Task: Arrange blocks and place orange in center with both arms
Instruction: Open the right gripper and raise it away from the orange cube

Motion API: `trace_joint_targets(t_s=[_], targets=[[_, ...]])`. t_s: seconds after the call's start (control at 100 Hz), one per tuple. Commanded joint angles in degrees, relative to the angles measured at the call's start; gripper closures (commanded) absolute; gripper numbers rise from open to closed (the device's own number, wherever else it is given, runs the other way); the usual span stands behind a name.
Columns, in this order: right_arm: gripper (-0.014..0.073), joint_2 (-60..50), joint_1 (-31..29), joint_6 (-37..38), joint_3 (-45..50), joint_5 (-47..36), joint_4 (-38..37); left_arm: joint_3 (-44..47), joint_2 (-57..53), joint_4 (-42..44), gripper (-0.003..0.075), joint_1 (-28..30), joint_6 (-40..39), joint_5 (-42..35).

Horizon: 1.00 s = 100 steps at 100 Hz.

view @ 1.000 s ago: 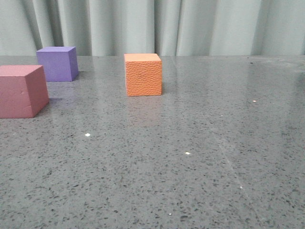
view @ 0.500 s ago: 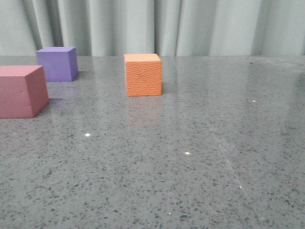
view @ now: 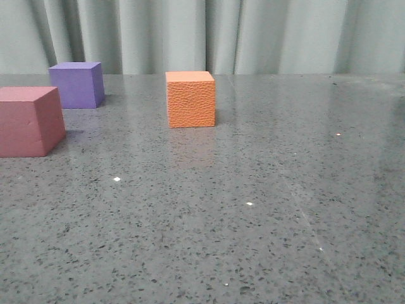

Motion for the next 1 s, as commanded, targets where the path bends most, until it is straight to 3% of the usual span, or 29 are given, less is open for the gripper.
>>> trace_joint_targets(t_s=[0.0,0.28,0.36,0.51,0.69,0.99], targets=[[0.0661,-3.59,-2.42,-0.57,0.62,-4.23,-0.02,3.09,-1.55,-0.43,0.0739,0.26,-0.13,-4.47],[0.0661,-11.66,-6.95,-0.52,9.31,-14.79,-1.16,3.09,-1.55,-0.43,0.0739,0.26,-0.13,-4.47],[0.0661,-12.64,-7.08,-1.45,10.75,-15.81,1.98,3.09,-1.55,-0.43,0.0739,0.26,-0.13,-4.47],[0.0661,-12.8,-7.08,-15.66,12.36,-17.42,14.7,3.09,-1.55,-0.43,0.0739,0.26,-0.13,-4.47],[0.0661,-12.8,-7.08,-32.85,15.22,-26.06,28.8,3.09,-1.55,-0.43,0.0739,0.26,-0.13,-4.47],[0.0661,-14.1,-9.28,-34.22,23.24,-37.61,33.76,3.09,-1.55,-0.43,0.0739,0.26,-0.13,-4.47]])
